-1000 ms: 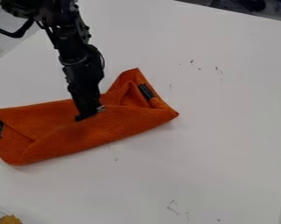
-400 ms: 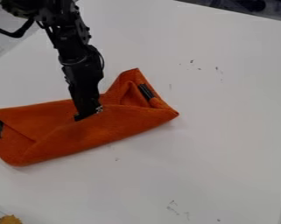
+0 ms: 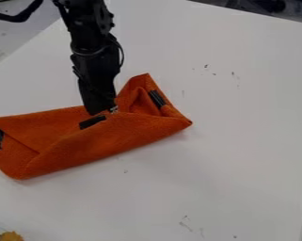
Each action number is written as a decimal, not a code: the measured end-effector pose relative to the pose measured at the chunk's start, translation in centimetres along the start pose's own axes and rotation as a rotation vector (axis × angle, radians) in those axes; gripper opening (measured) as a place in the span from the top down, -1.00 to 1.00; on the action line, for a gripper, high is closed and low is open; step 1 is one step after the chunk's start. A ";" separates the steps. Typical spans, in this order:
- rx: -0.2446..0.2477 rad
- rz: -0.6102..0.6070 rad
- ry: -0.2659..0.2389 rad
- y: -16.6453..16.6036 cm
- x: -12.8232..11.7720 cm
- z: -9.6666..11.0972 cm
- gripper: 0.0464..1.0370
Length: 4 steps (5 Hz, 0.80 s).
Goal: Unfold the cloth from top left to bottom right
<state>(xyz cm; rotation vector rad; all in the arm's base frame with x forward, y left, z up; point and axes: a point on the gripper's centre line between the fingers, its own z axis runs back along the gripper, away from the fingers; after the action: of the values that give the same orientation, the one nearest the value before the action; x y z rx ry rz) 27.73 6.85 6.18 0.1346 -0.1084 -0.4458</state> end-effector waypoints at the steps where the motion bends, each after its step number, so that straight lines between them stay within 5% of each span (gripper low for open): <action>1: 0.005 0.023 -0.017 -1.7 -0.6 0.1 0.96; 2: -0.016 -0.029 -0.060 -0.9 -0.1 -1.8 0.68; 4: -0.056 -0.028 -0.090 2.2 -0.5 -4.1 -0.43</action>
<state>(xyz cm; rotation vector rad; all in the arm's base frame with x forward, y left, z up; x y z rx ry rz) 28.71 9.44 2.44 0.0607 -0.1828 -0.4829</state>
